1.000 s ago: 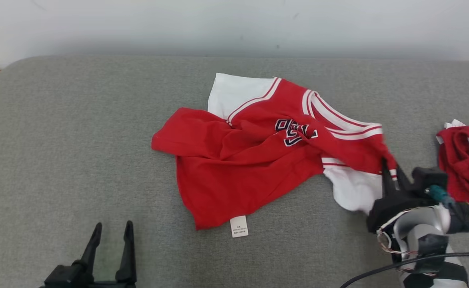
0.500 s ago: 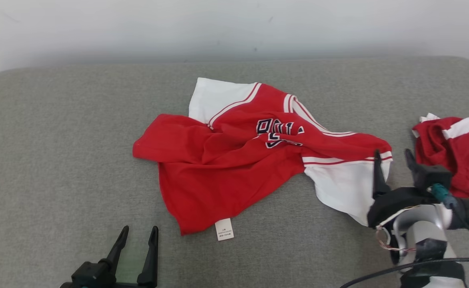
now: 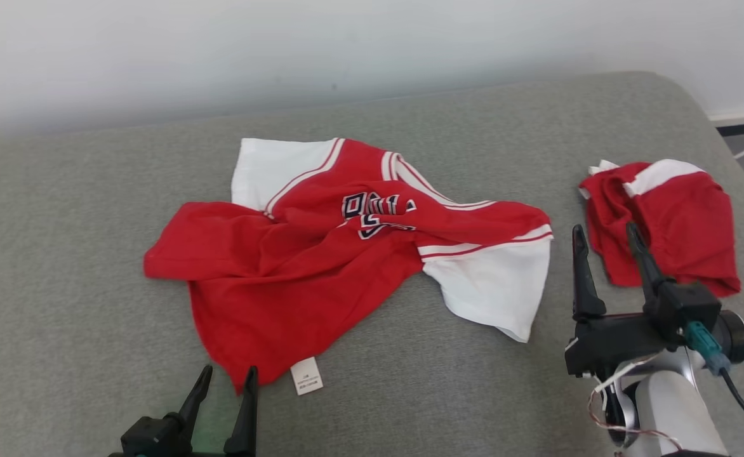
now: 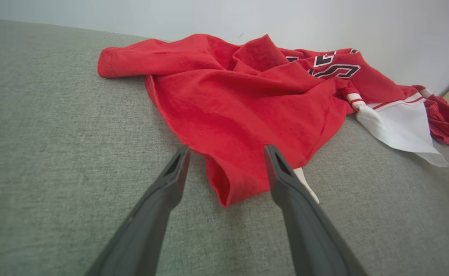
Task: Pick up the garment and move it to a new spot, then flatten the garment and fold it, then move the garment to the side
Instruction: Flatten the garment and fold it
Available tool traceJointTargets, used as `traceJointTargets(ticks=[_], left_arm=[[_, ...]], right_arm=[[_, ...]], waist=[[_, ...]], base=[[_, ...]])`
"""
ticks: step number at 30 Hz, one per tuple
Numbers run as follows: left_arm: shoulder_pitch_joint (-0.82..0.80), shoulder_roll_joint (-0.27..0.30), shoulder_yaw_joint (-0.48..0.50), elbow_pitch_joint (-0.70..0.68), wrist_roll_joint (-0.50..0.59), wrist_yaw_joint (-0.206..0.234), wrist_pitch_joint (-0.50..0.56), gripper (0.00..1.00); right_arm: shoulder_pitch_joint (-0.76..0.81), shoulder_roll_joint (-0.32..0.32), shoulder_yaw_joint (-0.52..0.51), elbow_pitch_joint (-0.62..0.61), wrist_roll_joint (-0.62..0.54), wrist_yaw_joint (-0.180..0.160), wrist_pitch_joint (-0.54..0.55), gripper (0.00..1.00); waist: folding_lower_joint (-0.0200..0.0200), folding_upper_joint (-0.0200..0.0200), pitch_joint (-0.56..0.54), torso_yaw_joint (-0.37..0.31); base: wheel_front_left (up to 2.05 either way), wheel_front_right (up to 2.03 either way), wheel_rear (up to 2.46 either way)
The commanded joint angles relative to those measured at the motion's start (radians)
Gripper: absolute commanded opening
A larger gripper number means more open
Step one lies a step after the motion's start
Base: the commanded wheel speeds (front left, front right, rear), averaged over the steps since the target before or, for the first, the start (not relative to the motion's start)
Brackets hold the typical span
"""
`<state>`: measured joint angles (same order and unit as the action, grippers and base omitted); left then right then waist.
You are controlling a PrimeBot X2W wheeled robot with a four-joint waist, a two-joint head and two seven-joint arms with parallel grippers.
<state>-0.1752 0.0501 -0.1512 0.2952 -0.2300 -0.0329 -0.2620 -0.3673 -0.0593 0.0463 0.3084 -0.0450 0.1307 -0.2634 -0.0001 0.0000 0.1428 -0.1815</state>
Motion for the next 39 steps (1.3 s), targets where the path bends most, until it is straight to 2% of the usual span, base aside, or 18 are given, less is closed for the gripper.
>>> traceJointTargets(ticks=[1,14,15,16,17,25,39], left_arm=[[-0.008,0.001,0.003,0.007,-0.006,0.004,-0.003,1.00],[-0.027,0.001,0.019,0.056,-0.001,0.013,-0.003,1.00],[-0.029,0.001,0.024,0.055,-0.004,0.012,-0.003,0.80],[-0.034,0.002,0.035,0.043,-0.012,0.015,-0.003,0.20],[-0.035,0.002,0.044,0.034,-0.007,0.017,-0.003,0.00],[-0.018,0.001,0.126,0.008,0.012,0.025,-0.003,0.00],[0.008,0.011,0.321,-0.030,0.083,0.008,-0.003,0.00]], right_arm=[[0.029,0.000,0.009,-0.020,0.006,0.000,-0.002,1.00],[0.094,0.005,-0.018,-0.084,0.025,0.000,-0.002,1.00],[0.094,0.005,-0.019,-0.084,0.026,0.000,-0.002,1.00],[0.095,0.005,-0.021,-0.085,0.027,0.000,-0.002,1.00],[0.096,0.005,-0.023,-0.086,0.027,0.000,-0.002,1.00],[0.107,0.006,-0.035,-0.081,0.036,0.000,-0.002,1.00],[0.100,0.008,-0.028,-0.054,0.037,0.000,-0.002,1.00]], waist=[[0.0001,0.0000,0.003,-0.036],[0.0001,0.0000,0.029,-0.099],[0.0001,0.0000,0.030,-0.100],[0.0001,0.0000,0.032,-0.101],[0.0001,0.0000,0.034,-0.100],[0.0001,0.0000,0.034,-0.065],[0.0001,0.0000,0.030,0.009]], base=[[0.00,0.00,0.00],[0.00,0.00,0.00],[0.00,0.00,0.00],[0.00,0.00,0.00],[0.00,0.00,0.00],[0.00,0.00,0.00],[0.00,0.00,0.00]])
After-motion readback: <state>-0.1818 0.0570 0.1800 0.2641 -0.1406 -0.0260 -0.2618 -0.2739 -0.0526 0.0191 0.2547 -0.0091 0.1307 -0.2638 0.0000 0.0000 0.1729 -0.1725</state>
